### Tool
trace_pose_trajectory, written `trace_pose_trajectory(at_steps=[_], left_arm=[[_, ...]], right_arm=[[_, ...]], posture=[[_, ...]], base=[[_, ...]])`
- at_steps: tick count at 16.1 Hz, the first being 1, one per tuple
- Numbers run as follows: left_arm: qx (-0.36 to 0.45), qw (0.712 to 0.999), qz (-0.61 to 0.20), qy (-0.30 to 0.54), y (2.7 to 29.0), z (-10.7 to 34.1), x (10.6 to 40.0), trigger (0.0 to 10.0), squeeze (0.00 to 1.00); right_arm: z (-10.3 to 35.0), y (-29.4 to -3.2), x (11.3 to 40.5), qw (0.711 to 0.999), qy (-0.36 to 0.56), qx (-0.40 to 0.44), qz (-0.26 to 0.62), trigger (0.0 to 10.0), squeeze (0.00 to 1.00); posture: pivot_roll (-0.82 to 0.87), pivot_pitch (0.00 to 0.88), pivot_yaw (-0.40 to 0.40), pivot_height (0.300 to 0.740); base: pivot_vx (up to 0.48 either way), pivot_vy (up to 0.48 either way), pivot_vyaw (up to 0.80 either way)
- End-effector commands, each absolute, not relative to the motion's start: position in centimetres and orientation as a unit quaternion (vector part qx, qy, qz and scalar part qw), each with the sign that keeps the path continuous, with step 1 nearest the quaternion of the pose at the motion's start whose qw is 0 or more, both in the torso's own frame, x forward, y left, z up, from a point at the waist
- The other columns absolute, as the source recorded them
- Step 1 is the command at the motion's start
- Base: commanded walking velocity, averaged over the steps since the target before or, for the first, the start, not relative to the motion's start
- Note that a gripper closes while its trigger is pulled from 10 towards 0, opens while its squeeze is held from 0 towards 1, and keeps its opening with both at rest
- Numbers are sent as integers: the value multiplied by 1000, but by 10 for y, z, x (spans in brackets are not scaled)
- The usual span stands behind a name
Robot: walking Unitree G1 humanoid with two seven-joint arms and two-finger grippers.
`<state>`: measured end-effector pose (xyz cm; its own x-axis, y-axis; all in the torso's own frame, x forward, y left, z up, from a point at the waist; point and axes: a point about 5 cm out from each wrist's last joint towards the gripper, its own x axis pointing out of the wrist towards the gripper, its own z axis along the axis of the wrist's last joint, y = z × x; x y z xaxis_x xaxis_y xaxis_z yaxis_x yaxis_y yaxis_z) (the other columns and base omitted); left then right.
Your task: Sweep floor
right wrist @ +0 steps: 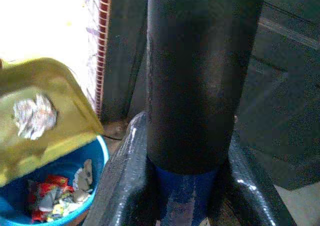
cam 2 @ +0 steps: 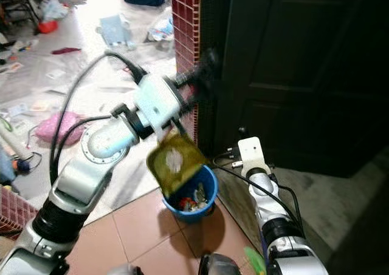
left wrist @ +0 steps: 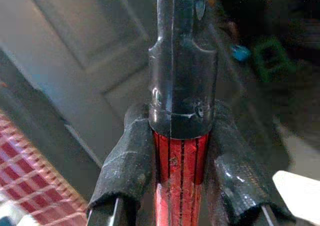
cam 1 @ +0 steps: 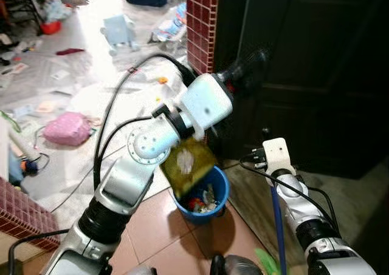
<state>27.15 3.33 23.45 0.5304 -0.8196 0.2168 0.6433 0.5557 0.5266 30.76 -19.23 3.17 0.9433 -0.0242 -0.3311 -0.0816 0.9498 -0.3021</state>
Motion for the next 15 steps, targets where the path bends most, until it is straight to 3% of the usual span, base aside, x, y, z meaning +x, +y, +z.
trace_pose_trajectory(at_steps=[1,6,12,15], left_arm=[[214,846,-428,-234,34,238,271,10000,0],[204,860,-355,-305,45,267,278,10000,0],[161,877,-314,-327,56,283,285,10000,0],[130,905,-184,-362,87,305,298,10000,0]], right_arm=[[32,-196,308,969,171,-176,18,10000,0],[31,-197,308,969,174,-177,20,10000,0],[31,-197,308,968,174,-178,22,10000,0],[31,-196,309,968,174,-179,24,10000,0]], posture=[[-38,0,-9,740],[-35,0,-11,740],[-38,0,-16,740],[-35,0,-19,740]], base=[[0,0,0],[0,0,0],[0,0,0],[0,0,0]])
